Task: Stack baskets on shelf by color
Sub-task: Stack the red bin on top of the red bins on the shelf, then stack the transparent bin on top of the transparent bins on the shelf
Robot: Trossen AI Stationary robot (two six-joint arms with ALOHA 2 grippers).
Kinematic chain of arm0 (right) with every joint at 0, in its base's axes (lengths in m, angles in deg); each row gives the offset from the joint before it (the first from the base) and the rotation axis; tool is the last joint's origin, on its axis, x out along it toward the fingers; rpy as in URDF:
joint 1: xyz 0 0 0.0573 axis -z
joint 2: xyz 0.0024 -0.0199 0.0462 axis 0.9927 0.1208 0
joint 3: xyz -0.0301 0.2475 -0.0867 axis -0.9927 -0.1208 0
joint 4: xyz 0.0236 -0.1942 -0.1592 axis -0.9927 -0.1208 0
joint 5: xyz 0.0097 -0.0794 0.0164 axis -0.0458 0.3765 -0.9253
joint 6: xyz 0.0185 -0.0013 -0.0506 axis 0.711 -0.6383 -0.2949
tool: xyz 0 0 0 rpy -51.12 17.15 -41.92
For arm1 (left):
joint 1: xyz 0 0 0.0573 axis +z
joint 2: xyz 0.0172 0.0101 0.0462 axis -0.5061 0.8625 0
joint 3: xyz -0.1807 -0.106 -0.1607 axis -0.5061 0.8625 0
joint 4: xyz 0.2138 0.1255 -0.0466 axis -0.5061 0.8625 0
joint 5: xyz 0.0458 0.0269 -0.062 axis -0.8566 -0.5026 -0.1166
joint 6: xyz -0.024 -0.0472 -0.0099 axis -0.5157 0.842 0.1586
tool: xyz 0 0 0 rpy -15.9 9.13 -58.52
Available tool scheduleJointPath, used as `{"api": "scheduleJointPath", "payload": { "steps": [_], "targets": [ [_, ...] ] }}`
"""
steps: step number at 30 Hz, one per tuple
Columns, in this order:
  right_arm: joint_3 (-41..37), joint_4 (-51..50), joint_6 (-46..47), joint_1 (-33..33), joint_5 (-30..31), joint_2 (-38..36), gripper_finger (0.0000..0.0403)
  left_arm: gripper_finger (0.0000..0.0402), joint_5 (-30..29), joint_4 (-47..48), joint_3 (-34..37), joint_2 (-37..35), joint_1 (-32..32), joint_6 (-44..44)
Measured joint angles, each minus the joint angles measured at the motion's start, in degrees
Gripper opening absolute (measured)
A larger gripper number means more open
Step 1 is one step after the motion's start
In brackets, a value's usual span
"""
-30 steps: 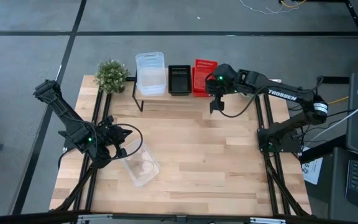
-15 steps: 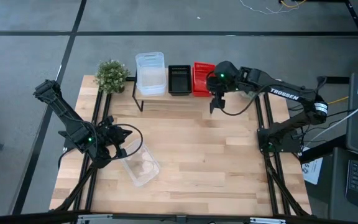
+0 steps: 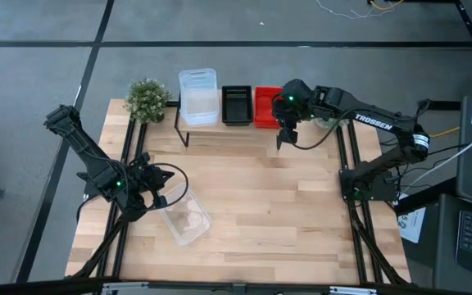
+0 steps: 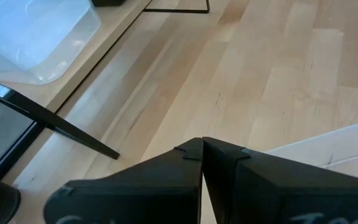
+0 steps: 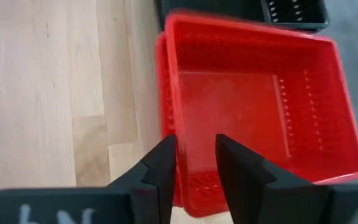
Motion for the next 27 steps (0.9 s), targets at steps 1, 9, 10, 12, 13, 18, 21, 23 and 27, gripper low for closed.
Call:
{"api": "scheduleJointPath", "payload": {
  "steps": [1, 9, 10, 12, 13, 18, 21, 23, 27],
  "targets": [
    [0.0, 0.0, 0.0, 0.0, -0.1, 0.2, 0.0112, 0.0, 0.0, 0.0, 0.0, 0.0, 0.0, 0.0],
    [1.0, -0.2, 3.3, -0.9, -0.1, 0.9, 0.0143, 0.0, 0.0, 0.0, 0.0, 0.0, 0.0, 0.1],
    [1.6, -0.2, 3.7, -1.3, -0.2, 0.9, 0.0144, 0.0, 0.0, 0.0, 0.0, 0.0, 0.0, 0.1],
    [2.6, -0.1, 4.9, -2.5, -1.5, 0.8, 0.0145, 0.0, 0.0, 0.0, 0.0, 0.0, 0.0, 0.1],
    [2.9, -0.1, 5.3, -3.1, -2.9, 0.8, 0.0145, 0.0, 0.0, 0.0, 0.0, 0.0, 0.0, 0.1],
    [3.2, -3.5, 6.4, -6.4, -12.3, 0.8, 0.0146, 0.0, 0.0, 0.0, 0.0, 0.0, 0.0, 0.4],
    [2.6, -10.1, 6.3, -7.9, -17.0, 0.8, 0.0146, 0.0, 0.0, -0.2, 0.0, 0.0, 0.0, 0.4],
    [1.1, -13.3, 6.3, -8.8, -19.6, 0.8, 0.0146, 0.0, -0.1, -0.5, 0.0, 0.0, 0.0, 0.4],
    [-4.2, -15.1, 6.6, -10.6, -24.8, 0.8, 0.0146, 0.0, -0.2, -5.6, 0.0, 0.0, 0.0, -1.0]
  ]
}}
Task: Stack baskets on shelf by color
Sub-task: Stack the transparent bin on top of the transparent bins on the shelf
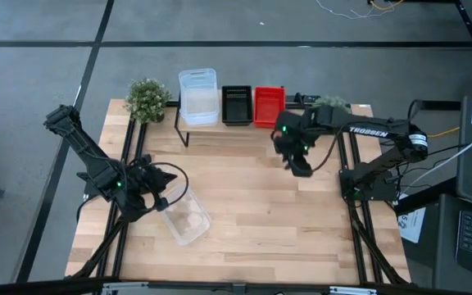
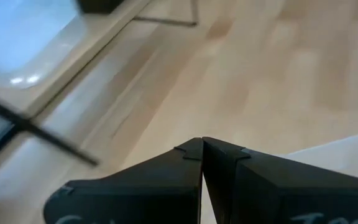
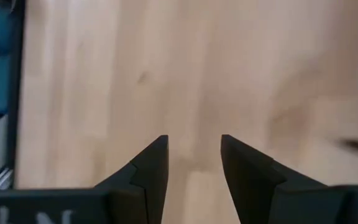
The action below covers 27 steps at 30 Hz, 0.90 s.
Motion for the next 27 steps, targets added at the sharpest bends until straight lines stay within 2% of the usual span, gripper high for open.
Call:
{"api": "scheduleJointPath", "payload": {
  "steps": [2, 5, 8, 11, 16, 18, 21, 24, 27],
  "targets": [
    [-3.8, -0.4, 0.0, -1.0, -2.3, -0.1, 0.0146, 0.0, 0.5, -6.2, 0.0, 0.4, 0.0, -3.3],
    [-9.7, 0.6, 0.1, -2.2, -4.8, -0.9, 0.0146, 0.0, 4.5, -18.6, 0.0, 2.5, 1.0, -15.0],
    [-14.6, 3.4, 5.1, -3.1, -5.4, -1.5, 0.0146, 0.0, 9.5, -29.7, 0.0, 4.9, 2.7, -25.9],
    [-17.5, 6.6, 10.5, -4.0, -5.4, -2.0, 0.0145, 0.0, 12.2, -34.6, 0.0, 6.1, 4.8, -31.2],
    [-19.2, 8.4, 14.4, -5.9, -5.2, -2.0, 0.0145, 0.0, 16.8, -34.5, 0.0, 6.4, 8.2, -29.3],
    [-19.3, 8.4, 15.0, -6.7, -3.9, -2.0, 0.0145, 0.0, 20.0, -34.8, 0.0, 6.5, 8.5, -28.2],
    [-19.3, 8.4, 15.0, -7.9, -1.2, -2.0, 0.0145, 0.0, 21.2, -37.7, -0.1, 8.2, 7.8, -27.8],
    [-19.3, 8.4, 15.0, -8.6, -0.9, -2.0, 0.0145, 0.0, 21.9, -36.9, -2.9, 11.7, 6.7, -27.4],
    [-19.3, 8.4, 15.2, -9.1, -0.8, -2.0, 0.0145, 0.0, 24.2, -32.0, -7.9, 15.3, 5.7, -23.9]
  ]
}}
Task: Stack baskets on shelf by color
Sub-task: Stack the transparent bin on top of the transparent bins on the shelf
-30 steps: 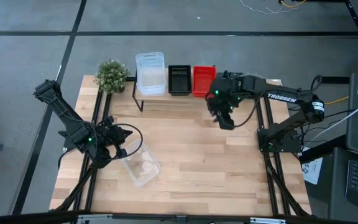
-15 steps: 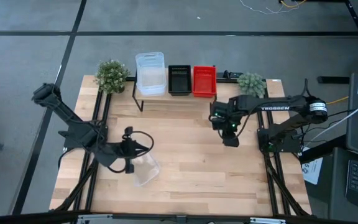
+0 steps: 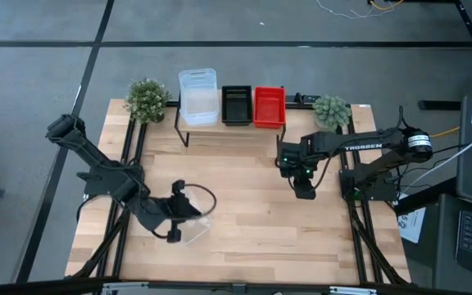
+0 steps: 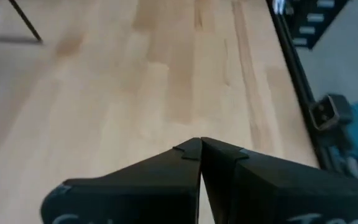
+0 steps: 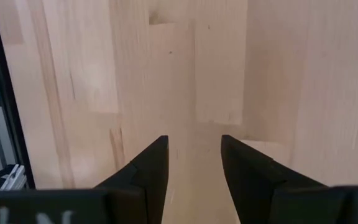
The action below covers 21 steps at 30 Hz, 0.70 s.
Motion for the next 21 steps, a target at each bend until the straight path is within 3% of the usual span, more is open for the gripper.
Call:
{"api": "scheduleJointPath", "payload": {
  "steps": [4, 8, 14, 21],
  "targets": [
    [0.0, 0.3, 0.1, -0.1, 0.6, 0.0, 0.0145, 0.0008, 3.9, 8.9, -7.1, 5.3, -0.5, 11.7],
    [0.0, 1.3, 0.1, -0.1, 4.2, 0.0, 0.0145, 0.0042, 8.8, 12.9, -11.6, 10.4, -0.3, 20.1],
    [0.0, 1.2, 1.2, -0.1, 9.1, 0.0, 0.0145, 0.0093, 13.0, 13.1, -13.1, 16.0, 0.2, 28.7],
    [0.0, 1.1, -0.4, -0.1, 9.1, 0.0, 0.0145, 0.0097, 18.2, 12.8, -13.1, 21.4, 0.6, 35.3]
  ]
}}
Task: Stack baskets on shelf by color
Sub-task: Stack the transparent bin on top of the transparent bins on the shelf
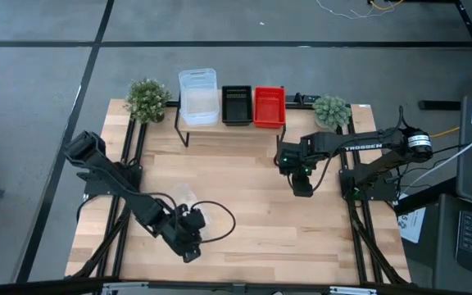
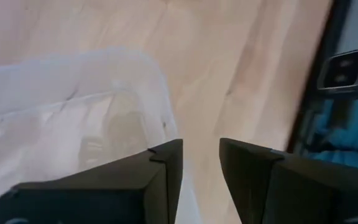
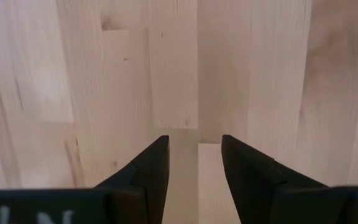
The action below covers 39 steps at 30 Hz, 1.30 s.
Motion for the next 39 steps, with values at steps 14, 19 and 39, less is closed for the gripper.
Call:
{"api": "scheduleJointPath", "payload": {
  "steps": [14, 19, 39],
  "targets": [
    [0.0, 0.7, -0.1, 0.0, 0.0, 0.0, 0.0145, 0.0096, 1.4, 3.9, 0.0, 3.6, 1.3, 0.1],
    [0.0, 0.8, -0.1, 0.0, 0.0, 0.0, 0.0145, 0.0096, 1.7, 3.7, 0.1, 6.5, 1.3, -0.5],
    [0.0, 0.8, -0.2, 0.0, 0.0, 0.0, 0.0145, 0.0, 1.1, 16.7, -16.5, 8.0, -0.4, -18.4]
  ]
}}
